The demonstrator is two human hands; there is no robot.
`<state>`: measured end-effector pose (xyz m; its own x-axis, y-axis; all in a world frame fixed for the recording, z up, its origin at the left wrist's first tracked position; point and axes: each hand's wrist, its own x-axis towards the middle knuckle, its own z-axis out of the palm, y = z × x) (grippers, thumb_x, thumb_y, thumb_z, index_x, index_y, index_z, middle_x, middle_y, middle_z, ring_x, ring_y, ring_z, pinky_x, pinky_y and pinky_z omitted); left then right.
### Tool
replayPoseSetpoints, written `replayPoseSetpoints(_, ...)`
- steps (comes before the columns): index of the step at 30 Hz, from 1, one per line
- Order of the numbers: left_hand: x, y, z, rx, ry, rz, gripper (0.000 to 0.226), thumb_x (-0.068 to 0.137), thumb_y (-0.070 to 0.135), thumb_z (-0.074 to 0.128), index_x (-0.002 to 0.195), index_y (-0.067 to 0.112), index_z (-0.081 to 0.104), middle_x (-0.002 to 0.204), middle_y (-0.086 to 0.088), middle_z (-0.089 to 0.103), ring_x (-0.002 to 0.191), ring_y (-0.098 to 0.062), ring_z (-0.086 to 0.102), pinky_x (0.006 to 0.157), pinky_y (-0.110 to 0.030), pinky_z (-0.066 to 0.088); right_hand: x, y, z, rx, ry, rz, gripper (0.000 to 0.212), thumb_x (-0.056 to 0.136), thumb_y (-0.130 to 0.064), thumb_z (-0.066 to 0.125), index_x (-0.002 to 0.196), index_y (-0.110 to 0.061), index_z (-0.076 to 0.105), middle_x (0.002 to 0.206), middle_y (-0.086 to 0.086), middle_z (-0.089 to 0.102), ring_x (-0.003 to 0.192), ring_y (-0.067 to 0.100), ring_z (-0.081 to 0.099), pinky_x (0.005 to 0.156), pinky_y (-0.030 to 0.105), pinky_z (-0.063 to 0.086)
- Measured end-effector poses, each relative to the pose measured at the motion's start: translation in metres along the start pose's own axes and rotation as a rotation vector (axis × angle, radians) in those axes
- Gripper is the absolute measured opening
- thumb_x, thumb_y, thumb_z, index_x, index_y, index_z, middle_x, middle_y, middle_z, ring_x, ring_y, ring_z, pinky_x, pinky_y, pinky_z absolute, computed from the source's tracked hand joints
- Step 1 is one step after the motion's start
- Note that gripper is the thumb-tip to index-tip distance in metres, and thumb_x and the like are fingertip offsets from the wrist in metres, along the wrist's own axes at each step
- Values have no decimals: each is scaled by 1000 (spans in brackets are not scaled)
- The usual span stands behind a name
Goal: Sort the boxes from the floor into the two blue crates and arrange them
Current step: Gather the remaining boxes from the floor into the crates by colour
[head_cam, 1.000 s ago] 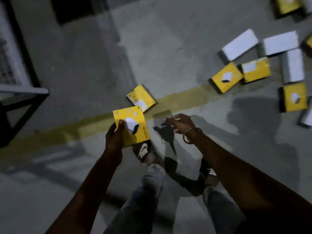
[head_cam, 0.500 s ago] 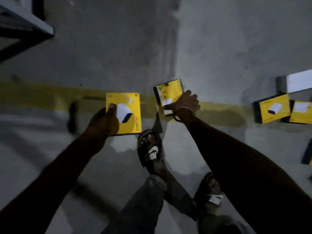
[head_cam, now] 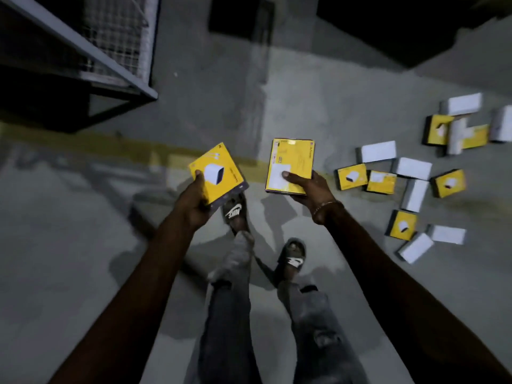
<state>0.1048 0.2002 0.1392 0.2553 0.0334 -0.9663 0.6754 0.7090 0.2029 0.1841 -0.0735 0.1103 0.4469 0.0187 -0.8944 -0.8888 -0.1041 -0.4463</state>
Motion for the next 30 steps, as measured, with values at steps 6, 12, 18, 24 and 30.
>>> replayPoseSetpoints(6,-185,-21,70,24,-34,187,60,100,55,54,141,11,60,126,-12,74,113,-31,72,103,-55,55,-214,-82,-63,29,-58,-220,38,84,-39,81,115,-19,75,105,-2,79,89,17,73,77,37,59)
replayPoseSetpoints(12,-288,5,88,6,-51,338,47,98,41,65,132,9,68,127,-13,74,117,-32,71,96,-52,59,-309,-155,-86,-51,-106,-429,34,90,-26,76,122,-15,72,116,3,77,107,23,73,84,36,60)
replayPoseSetpoints(18,-333,79,93,-40,-77,489,45,96,40,67,129,11,70,122,-11,76,116,-29,72,102,-47,54,-336,-255,-37,-97,-232,-479,33,92,-26,73,123,-16,70,117,4,77,112,30,71,96,52,58)
replayPoseSetpoints(24,-363,159,102,-71,-97,613,46,94,33,70,135,14,67,129,-11,73,117,-32,70,99,-50,55,-341,-346,21,-72,-338,-548,41,93,-25,71,132,-19,63,122,3,75,111,27,72,89,46,60)
replayPoseSetpoints(30,-369,232,132,-163,-90,649,37,102,36,61,131,14,68,123,-10,76,110,-29,75,86,-41,60,-321,-426,53,-47,-305,-537,51,87,-32,75,134,-19,59,118,6,76,87,18,75,65,34,59)
